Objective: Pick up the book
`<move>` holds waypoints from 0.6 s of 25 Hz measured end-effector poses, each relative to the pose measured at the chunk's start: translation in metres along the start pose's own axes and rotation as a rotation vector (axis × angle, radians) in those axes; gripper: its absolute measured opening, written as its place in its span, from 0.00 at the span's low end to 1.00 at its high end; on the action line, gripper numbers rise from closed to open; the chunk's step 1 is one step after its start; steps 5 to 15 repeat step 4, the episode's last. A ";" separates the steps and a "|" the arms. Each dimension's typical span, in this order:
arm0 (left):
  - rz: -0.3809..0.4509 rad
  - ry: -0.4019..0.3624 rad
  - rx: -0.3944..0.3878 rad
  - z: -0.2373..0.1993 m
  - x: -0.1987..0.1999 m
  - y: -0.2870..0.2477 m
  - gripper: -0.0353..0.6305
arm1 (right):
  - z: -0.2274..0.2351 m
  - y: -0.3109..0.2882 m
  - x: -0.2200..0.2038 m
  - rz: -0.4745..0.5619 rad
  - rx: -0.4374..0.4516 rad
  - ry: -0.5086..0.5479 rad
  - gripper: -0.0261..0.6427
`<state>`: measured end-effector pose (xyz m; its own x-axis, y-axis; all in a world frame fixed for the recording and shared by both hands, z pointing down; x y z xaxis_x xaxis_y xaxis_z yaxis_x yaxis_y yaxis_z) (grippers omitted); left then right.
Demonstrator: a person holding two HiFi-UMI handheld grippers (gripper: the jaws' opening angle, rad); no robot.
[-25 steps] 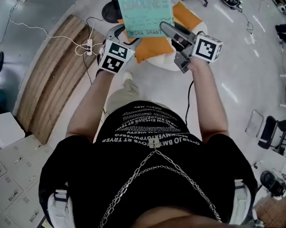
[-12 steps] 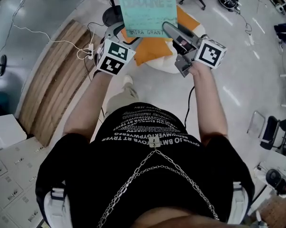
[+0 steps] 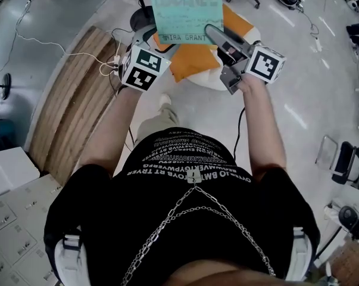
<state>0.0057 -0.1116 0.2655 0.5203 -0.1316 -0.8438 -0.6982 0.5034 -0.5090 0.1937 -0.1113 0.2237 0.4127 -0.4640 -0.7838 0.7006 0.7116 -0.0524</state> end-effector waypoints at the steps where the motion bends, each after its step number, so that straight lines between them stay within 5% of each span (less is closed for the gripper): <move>1: -0.002 0.000 0.000 -0.003 0.000 -0.001 0.50 | 0.001 -0.003 0.001 0.000 0.002 -0.001 0.29; 15: -0.007 0.003 -0.001 -0.013 -0.003 -0.002 0.50 | 0.004 -0.012 0.001 -0.002 -0.003 -0.011 0.29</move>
Point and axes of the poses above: the fingertips, and each gripper's own axes: y backward along the fingers, z to its right, x out of its top, the point moved 7 cm from there along y, backward along the fingers, and after that the axes turned 14 degrees about -x, right-handed, at the moved point
